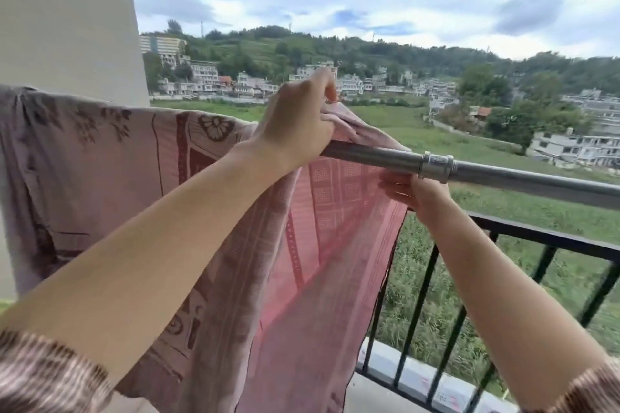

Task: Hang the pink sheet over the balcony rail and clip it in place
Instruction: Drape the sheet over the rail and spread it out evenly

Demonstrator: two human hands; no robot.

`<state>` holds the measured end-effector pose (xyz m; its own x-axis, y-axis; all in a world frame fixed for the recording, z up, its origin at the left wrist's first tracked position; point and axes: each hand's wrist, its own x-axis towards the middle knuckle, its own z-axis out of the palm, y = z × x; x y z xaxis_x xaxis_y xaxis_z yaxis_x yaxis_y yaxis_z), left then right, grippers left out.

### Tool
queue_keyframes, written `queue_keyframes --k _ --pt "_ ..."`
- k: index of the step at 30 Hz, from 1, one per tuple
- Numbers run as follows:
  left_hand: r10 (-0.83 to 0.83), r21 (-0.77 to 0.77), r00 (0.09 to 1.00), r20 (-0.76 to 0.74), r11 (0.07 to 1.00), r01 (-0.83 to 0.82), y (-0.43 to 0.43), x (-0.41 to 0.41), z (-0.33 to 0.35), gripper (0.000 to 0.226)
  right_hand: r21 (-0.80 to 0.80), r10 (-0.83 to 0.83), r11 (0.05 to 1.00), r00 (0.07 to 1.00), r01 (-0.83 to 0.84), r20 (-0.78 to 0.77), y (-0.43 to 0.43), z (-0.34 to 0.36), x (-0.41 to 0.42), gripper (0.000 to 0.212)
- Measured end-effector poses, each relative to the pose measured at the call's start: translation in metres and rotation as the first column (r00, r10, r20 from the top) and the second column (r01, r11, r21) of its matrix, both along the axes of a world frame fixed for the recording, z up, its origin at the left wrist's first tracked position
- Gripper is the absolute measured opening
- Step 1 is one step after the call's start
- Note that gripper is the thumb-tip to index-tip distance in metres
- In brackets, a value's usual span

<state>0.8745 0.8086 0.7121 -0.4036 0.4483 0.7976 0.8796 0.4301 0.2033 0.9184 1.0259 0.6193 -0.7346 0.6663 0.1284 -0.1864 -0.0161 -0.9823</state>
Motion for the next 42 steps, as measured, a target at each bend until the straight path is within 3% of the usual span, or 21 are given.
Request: queue_keyframes --k 3,5,6,8,10,13,16,20,22,23,25,28,30,32,35,38,40,42 --pt "-0.081 -0.081 0.995 -0.051 0.994 0.077 0.04 0.034 0.007 0.028 -0.155 -0.255 0.958 0.965 0.243 -0.058 0.038 -0.009 0.022 0.019" --pt "-0.079 -0.148 0.993 -0.087 0.987 0.065 0.055 0.05 -0.013 0.031 -0.099 -0.384 0.915 0.92 0.391 0.082 0.066 -0.035 0.041 0.031" --pt "-0.066 -0.154 0.992 -0.11 0.987 0.048 0.057 0.056 -0.026 0.029 0.01 -0.363 0.93 0.912 0.368 0.191 0.075 -0.05 0.052 0.038" --pt "-0.014 -0.137 0.989 -0.144 0.991 -0.006 0.056 0.062 -0.051 0.021 0.179 -0.226 0.97 0.881 0.164 0.416 0.084 -0.074 0.073 0.042" --pt "0.05 -0.117 0.993 -0.103 0.991 -0.062 0.055 0.063 -0.066 0.017 0.28 -0.139 0.96 0.831 -0.021 0.539 0.083 -0.079 0.086 0.044" --pt "0.046 -0.022 0.999 0.028 0.999 -0.046 0.061 0.061 -0.07 0.009 0.428 -0.127 0.9 0.892 -0.08 0.433 0.067 -0.063 0.09 0.051" --pt "-0.111 0.133 0.968 0.227 0.988 0.082 0.066 0.061 -0.069 0.009 0.424 -0.03 0.905 0.988 -0.038 0.153 0.033 -0.037 0.083 0.041" --pt "-0.288 0.244 0.797 0.531 0.953 0.182 0.069 0.062 -0.066 0.017 0.322 0.032 0.947 0.994 0.004 -0.107 0.001 -0.011 0.074 0.018" --pt "-0.345 0.273 0.708 0.616 0.937 0.218 0.067 0.066 -0.061 0.023 0.2 0.058 0.98 0.982 -0.021 -0.181 0.001 -0.006 0.071 0.022" --pt "-0.344 0.251 0.705 0.621 0.939 0.236 0.066 0.069 -0.057 0.02 0.167 0.081 0.985 0.976 -0.047 -0.201 0.003 -0.004 0.07 0.025" --pt "-0.27 0.112 0.798 0.539 0.962 0.25 0.065 0.078 -0.046 0.015 0.154 0.138 0.983 0.964 -0.104 -0.227 0.013 -0.001 0.069 0.024" --pt "-0.165 -0.054 0.954 0.251 0.981 0.184 0.074 0.094 -0.028 0.022 0.105 0.182 0.982 0.918 -0.155 -0.353 0.035 0.007 0.077 0.026" --pt "-0.124 -0.083 0.989 0.076 0.988 0.13 0.083 0.105 -0.024 0.023 0.026 0.109 0.994 0.9 -0.107 -0.421 0.048 0.005 0.085 0.028" --pt "-0.102 -0.11 0.995 -0.017 0.989 0.099 0.088 0.117 -0.033 0.024 -0.035 -0.044 0.999 0.934 0.034 -0.354 0.056 -0.009 0.094 0.028" --pt "-0.043 -0.202 0.998 -0.051 0.979 0.032 0.086 0.126 -0.063 0.031 0.246 -0.053 0.967 0.997 0.066 -0.059 0.059 -0.037 0.111 0.045" --pt "-0.04 -0.187 0.997 0.066 0.981 0.051 0.086 0.121 -0.077 0.015 0.488 -0.116 0.87 0.99 0.064 0.078 0.061 -0.046 0.127 0.044" --pt "-0.109 -0.076 0.973 0.202 0.989 0.127 0.09 0.119 -0.078 0.008 0.586 -0.253 0.795 0.963 0.155 0.088 0.061 -0.041 0.134 0.047" --pt "-0.252 0.061 0.894 0.37 0.967 0.247 0.092 0.122 -0.077 0.011 0.635 -0.321 0.751 0.941 0.184 0.108 0.058 -0.036 0.137 0.061"
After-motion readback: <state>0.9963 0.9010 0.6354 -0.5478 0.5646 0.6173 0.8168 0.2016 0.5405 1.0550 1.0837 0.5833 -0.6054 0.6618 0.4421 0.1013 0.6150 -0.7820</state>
